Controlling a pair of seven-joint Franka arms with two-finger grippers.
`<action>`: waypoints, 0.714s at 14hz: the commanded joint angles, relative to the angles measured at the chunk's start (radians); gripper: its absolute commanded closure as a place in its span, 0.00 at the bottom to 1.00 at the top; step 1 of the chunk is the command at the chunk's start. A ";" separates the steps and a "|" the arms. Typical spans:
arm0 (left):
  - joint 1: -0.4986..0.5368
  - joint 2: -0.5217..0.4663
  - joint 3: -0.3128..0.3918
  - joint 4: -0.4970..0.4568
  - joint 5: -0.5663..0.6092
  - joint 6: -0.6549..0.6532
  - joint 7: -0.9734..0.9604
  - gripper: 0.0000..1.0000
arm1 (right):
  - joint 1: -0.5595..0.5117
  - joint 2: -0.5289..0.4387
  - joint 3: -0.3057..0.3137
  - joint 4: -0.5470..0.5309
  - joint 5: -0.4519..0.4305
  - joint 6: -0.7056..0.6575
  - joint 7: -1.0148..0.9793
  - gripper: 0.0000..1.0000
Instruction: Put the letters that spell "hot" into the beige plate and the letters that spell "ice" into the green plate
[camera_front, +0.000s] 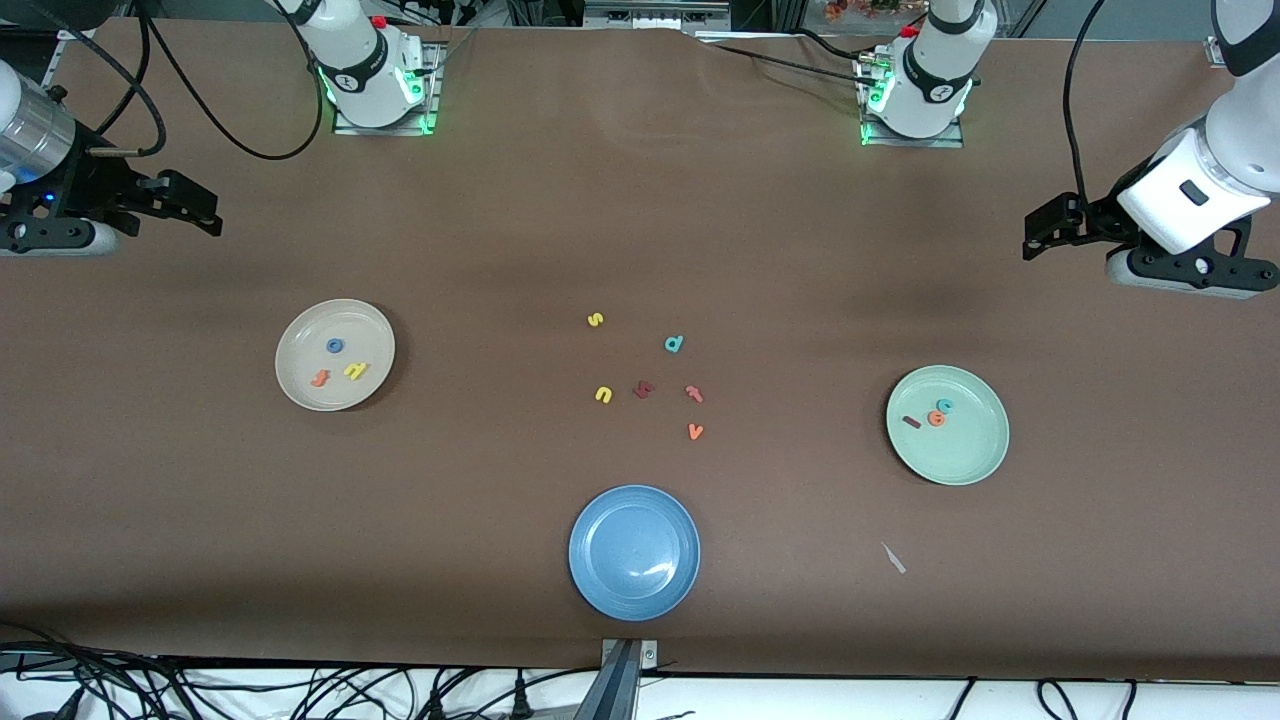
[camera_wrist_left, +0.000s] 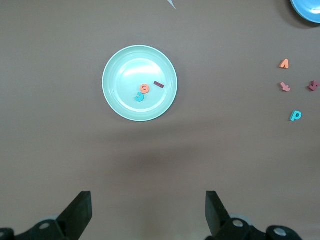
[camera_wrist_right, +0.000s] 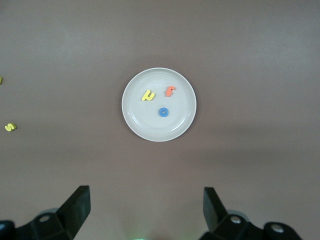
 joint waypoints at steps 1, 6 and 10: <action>0.000 -0.011 0.001 0.001 -0.008 -0.014 -0.002 0.00 | -0.011 0.030 0.015 0.015 0.011 -0.005 0.009 0.00; 0.000 -0.011 0.000 0.001 -0.008 -0.014 -0.004 0.00 | -0.018 0.049 0.013 0.053 0.011 -0.060 0.007 0.00; 0.000 -0.011 0.001 0.001 -0.008 -0.014 -0.004 0.00 | -0.019 0.049 0.010 0.053 0.014 -0.094 0.018 0.00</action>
